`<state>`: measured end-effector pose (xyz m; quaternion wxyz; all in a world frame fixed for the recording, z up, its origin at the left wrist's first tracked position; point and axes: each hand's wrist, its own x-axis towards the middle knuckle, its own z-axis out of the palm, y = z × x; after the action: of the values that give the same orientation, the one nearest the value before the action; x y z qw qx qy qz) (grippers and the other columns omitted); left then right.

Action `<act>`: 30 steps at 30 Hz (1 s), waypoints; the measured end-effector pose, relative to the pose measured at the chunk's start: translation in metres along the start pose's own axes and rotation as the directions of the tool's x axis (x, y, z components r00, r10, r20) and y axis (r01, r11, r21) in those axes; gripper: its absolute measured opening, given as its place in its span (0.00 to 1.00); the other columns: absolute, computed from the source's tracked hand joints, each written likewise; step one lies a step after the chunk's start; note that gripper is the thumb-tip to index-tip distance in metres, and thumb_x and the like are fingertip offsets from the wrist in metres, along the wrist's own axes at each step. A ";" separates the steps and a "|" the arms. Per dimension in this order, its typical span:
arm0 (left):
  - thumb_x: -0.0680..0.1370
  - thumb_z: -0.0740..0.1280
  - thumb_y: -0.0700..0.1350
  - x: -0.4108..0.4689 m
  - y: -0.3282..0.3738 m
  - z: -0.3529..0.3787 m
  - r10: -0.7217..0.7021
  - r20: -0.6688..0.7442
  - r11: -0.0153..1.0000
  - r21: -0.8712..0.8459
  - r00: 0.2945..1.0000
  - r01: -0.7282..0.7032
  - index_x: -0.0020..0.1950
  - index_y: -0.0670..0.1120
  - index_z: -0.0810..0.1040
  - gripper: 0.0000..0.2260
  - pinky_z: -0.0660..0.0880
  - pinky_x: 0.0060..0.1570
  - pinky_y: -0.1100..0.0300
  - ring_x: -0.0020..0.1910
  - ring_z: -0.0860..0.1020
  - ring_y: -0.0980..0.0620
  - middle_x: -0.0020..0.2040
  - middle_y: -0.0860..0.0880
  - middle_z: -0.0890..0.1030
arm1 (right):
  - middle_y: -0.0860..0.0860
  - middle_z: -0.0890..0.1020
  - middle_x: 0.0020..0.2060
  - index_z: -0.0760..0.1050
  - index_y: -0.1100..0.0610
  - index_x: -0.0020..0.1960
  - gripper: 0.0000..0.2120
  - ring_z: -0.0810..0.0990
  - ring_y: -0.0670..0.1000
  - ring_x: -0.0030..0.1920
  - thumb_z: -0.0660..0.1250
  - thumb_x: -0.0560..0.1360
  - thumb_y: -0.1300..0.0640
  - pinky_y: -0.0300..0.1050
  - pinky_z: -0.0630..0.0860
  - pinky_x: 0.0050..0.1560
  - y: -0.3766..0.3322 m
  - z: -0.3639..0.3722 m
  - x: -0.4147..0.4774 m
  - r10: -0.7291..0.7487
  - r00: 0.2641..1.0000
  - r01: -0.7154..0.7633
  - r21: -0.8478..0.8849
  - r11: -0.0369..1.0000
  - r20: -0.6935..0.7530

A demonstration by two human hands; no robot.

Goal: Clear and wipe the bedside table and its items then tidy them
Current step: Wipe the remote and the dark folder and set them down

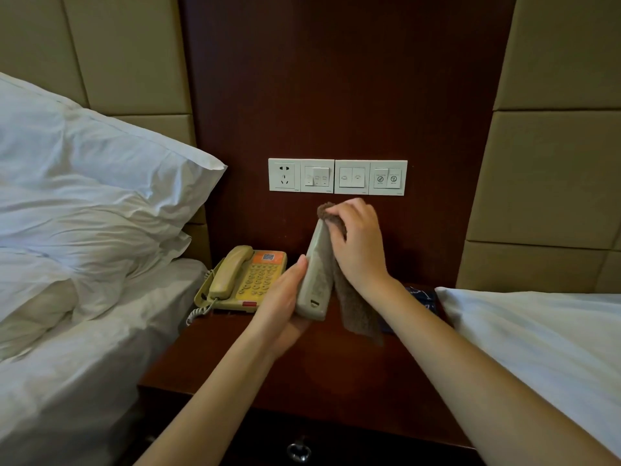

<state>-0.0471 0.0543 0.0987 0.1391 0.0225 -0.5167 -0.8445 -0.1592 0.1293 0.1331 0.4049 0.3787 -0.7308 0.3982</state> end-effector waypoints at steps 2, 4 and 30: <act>0.80 0.58 0.50 0.005 0.005 0.002 0.016 -0.025 1.000 -0.021 1.000 -0.016 0.51 0.46 0.78 0.12 0.74 0.47 0.57 0.42 0.79 0.51 0.39 0.47 0.83 | 0.54 0.77 0.45 0.79 0.62 0.49 0.05 0.74 0.53 0.48 0.66 0.73 0.65 0.40 0.69 0.49 -0.007 0.003 -0.004 -0.025 1.000 0.025 0.004 1.000 0.005; 0.81 0.56 0.47 0.015 0.010 -0.002 0.062 -0.042 0.996 -0.064 0.997 -0.065 0.52 0.45 0.77 0.12 0.77 0.45 0.58 0.42 0.81 0.52 0.42 0.46 0.83 | 0.54 0.78 0.45 0.79 0.62 0.48 0.06 0.73 0.52 0.48 0.65 0.73 0.64 0.40 0.68 0.52 -0.024 0.007 -0.020 -0.119 0.993 0.118 0.036 0.992 0.018; 0.81 0.57 0.48 0.008 0.018 -0.002 0.067 0.053 0.989 -0.136 0.996 -0.059 0.57 0.44 0.78 0.13 0.77 0.46 0.58 0.44 0.80 0.50 0.46 0.43 0.82 | 0.57 0.79 0.54 0.80 0.62 0.55 0.15 0.74 0.52 0.58 0.59 0.78 0.57 0.39 0.66 0.63 -0.017 -0.016 -0.022 -0.225 0.967 0.204 0.159 0.966 0.123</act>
<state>-0.0502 0.0426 0.1140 0.1520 -0.0278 -0.4628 -0.8729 -0.1309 0.1415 0.1238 0.3648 0.5112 -0.6811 0.3764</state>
